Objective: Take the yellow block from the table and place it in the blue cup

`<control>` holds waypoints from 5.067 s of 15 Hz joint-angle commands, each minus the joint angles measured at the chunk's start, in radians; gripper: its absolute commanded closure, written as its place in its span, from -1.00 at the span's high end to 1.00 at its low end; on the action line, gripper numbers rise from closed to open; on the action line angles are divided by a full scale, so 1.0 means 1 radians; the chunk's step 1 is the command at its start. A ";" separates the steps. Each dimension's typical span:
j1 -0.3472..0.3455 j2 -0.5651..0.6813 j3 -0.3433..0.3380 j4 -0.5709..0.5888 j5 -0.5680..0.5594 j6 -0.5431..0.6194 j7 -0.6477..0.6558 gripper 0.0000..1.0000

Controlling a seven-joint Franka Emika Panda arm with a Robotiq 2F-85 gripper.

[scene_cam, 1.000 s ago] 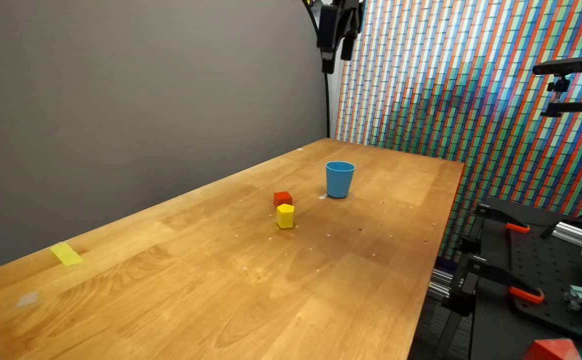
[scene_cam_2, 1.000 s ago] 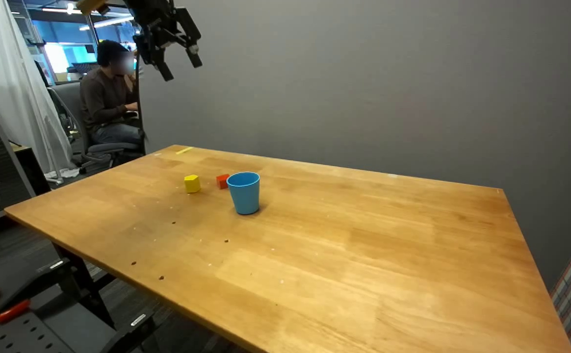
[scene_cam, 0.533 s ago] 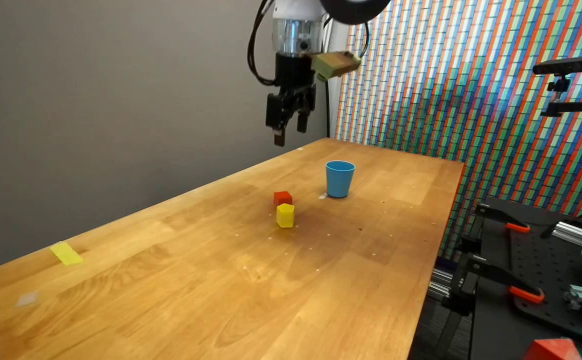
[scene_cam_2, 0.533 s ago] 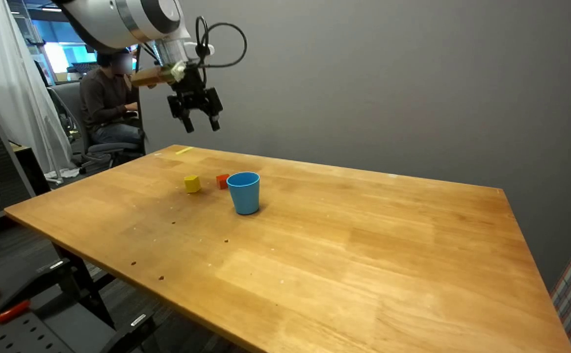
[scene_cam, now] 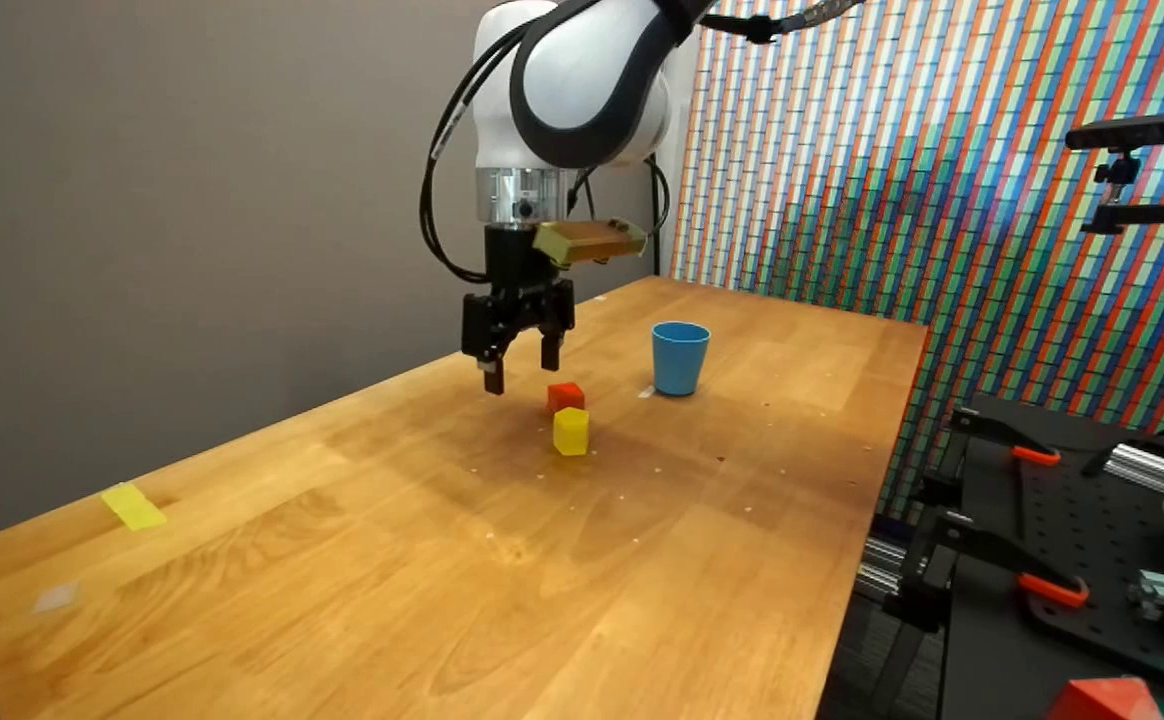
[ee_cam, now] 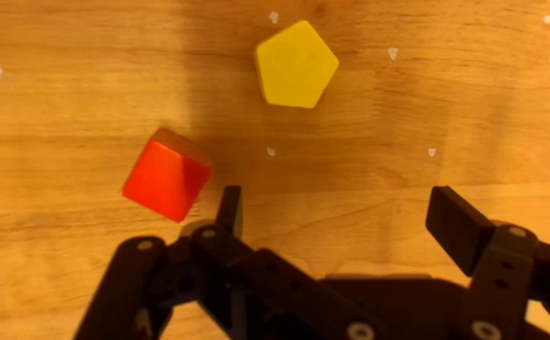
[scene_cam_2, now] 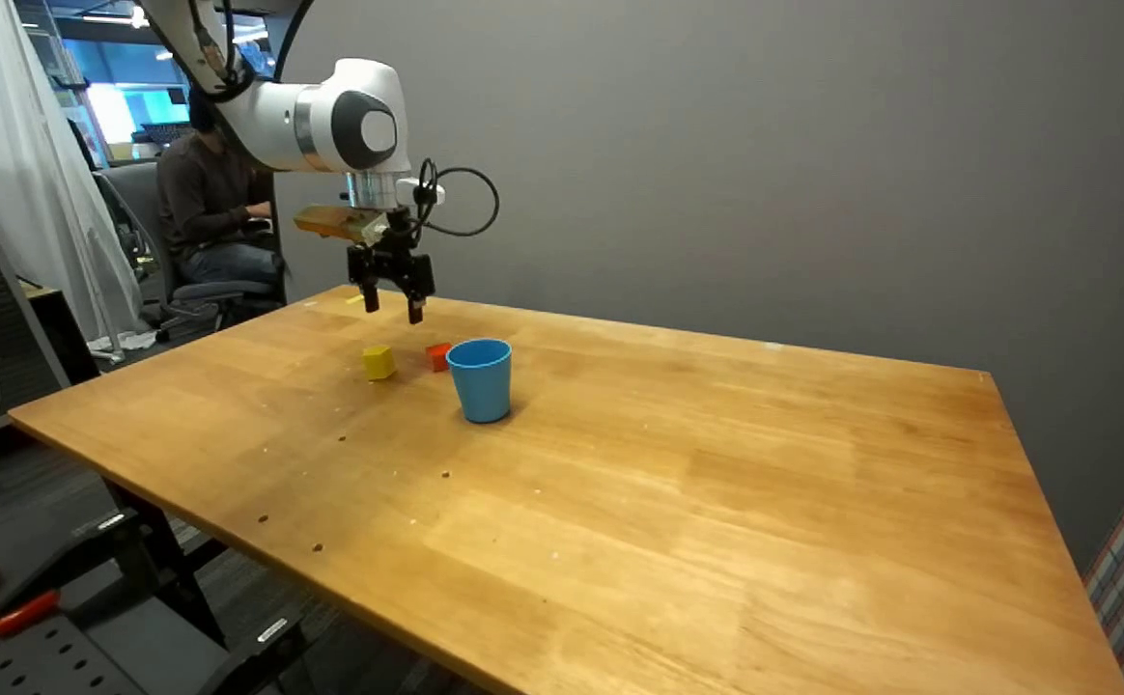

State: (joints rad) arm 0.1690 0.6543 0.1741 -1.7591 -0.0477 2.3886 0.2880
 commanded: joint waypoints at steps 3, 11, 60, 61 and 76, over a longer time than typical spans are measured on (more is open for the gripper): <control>0.105 0.057 -0.100 0.068 0.011 -0.031 0.120 1.00; 0.175 0.044 -0.176 -0.031 0.008 -0.019 0.250 1.00; 0.020 -0.350 -0.294 -0.432 -0.438 0.087 1.027 0.58; 0.025 -0.358 -0.299 -0.435 -0.452 0.090 1.036 0.76; 0.030 -0.564 -0.051 -0.428 -0.209 0.015 0.248 1.00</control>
State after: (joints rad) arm 0.2118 0.1419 0.0896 -2.1952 -0.3460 2.4284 0.7293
